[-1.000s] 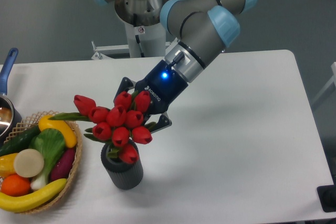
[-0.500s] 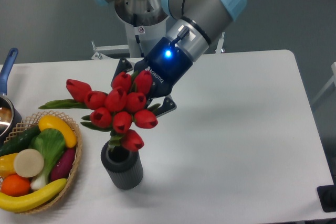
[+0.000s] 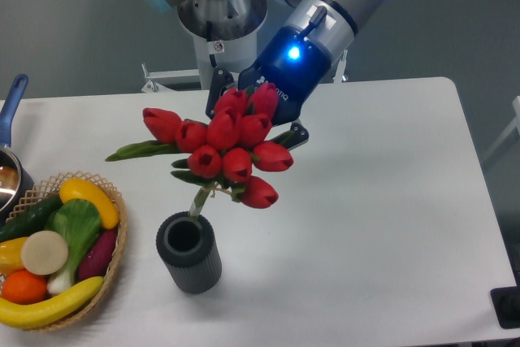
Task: Pick up the flowers from the vase
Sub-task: 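Carry the tulip bunch up and away from the vase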
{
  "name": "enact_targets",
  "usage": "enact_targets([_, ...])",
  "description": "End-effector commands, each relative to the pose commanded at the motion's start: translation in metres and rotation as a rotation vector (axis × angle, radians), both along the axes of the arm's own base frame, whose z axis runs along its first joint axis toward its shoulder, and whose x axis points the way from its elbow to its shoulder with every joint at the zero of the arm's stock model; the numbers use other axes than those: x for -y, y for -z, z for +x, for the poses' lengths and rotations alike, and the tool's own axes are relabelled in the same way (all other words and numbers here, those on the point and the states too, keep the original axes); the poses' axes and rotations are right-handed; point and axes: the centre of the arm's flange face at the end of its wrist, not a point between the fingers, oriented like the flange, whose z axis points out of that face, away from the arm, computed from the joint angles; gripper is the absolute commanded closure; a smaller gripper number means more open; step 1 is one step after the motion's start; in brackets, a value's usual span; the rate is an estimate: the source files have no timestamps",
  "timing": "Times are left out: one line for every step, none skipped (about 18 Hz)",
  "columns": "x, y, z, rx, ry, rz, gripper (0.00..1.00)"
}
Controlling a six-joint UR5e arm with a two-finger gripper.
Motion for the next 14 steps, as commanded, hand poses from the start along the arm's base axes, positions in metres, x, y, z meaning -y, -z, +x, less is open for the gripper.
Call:
enact_targets([0.006, -0.004, -0.003, 0.001, -0.016, 0.0, 0.63])
enact_targets([0.019, -0.006, -0.014, 0.002, -0.046, 0.002, 0.63])
enact_targets([0.03, -0.007, -0.024, -0.003, -0.071, 0.002, 0.63])
enact_targets([0.038, -0.007, -0.031, -0.007, -0.089, 0.003, 0.63])
enact_targets([0.05, -0.005, -0.042, -0.008, -0.117, 0.001, 0.63])
enact_targets([0.063, -0.004, -0.055, -0.006, -0.146, 0.001, 0.62])
enact_targets([0.075, -0.003, -0.066, -0.008, -0.172, 0.001, 0.62])
enact_targets([0.086, -0.001, -0.076, -0.011, -0.195, 0.0, 0.62])
enact_targets([0.093, 0.003, -0.084, -0.028, -0.204, 0.0, 0.62])
enact_targets([0.098, 0.008, -0.089, -0.045, -0.206, 0.0, 0.62])
enact_targets([0.104, 0.018, -0.093, -0.057, -0.206, -0.005, 0.62])
enact_targets([0.108, 0.027, -0.099, -0.071, -0.206, -0.007, 0.62])
enact_targets([0.112, 0.033, -0.102, -0.087, -0.204, -0.007, 0.62])
enact_targets([0.112, 0.032, -0.103, -0.089, -0.205, -0.007, 0.62])
